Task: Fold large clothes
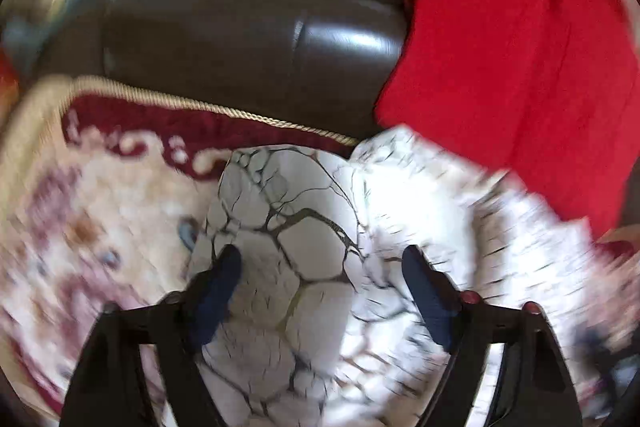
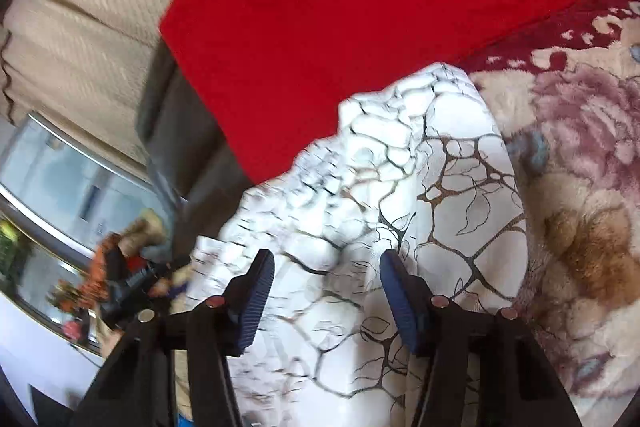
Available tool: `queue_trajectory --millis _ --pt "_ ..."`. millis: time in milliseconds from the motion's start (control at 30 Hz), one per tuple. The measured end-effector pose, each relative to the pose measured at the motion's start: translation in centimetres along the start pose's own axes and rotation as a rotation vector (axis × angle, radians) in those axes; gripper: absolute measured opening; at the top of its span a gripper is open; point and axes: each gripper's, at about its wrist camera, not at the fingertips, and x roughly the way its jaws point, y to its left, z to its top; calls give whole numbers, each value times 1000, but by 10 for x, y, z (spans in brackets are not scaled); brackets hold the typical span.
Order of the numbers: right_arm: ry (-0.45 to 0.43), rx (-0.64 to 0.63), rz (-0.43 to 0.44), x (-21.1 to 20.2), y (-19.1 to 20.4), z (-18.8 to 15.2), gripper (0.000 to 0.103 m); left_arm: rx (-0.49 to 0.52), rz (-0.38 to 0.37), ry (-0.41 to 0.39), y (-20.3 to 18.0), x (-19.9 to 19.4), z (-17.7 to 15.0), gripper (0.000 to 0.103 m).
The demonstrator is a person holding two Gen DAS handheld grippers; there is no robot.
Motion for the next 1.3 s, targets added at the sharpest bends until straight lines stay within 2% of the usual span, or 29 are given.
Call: queue_trajectory --millis 33,67,100,133,267,367,400,467,500,533,600,733,867,933,1000,1033,1133,1200,1233,1300 --pt "-4 -16 -5 0 3 1 58 50 76 20 -8 8 -1 30" --pt "-7 -29 -8 -1 6 1 58 72 131 31 -11 13 -2 26" --pt "-8 -41 -13 -2 9 1 58 67 135 22 -10 13 -3 19" --pt "-8 -46 -18 0 9 2 58 52 121 1 -7 9 -2 8" --pt "-10 -68 -40 11 15 2 58 -43 174 -105 25 -21 3 6" --pt "-32 -72 -28 5 23 -2 58 -165 147 -122 60 -37 1 6" --pt "-30 -73 -17 4 23 -2 58 -203 115 -117 68 -36 2 6" --pt "-9 -78 -30 8 25 -4 59 -284 -16 -127 87 -47 -8 11" --pt "11 -86 -52 12 27 -6 59 -311 -55 -135 94 -54 -16 23" --pt "18 -93 -65 13 27 -7 59 -326 -86 -149 102 -64 -28 42" --pt "11 -103 -67 11 29 -9 59 -319 -104 -176 108 -80 -47 66" --pt "-15 -107 -27 -4 36 -13 60 -293 -124 -219 117 -115 -96 68" --pt "-34 -168 -3 -19 55 -26 60 -337 -170 -252 120 -133 -141 69" --pt "-34 -197 -19 -20 62 -33 60 -339 -173 -276 116 -137 -156 70" --pt "-21 -202 -66 -16 62 -38 60 -308 -142 -274 103 -134 -164 71" --pt "-6 -197 -91 -11 60 -39 60 -289 -110 -258 97 -128 -166 75" --pt "62 -158 -154 0 48 -40 56 -231 34 -165 80 -95 -170 75" --pt "60 -153 -145 -6 47 -40 55 -199 137 -55 78 -64 -172 76" --pt "52 -156 -144 -9 48 -40 55 -207 151 -9 81 -52 -176 78" --pt "25 -150 -127 -21 49 -40 55 -290 89 4 93 -48 -183 78"
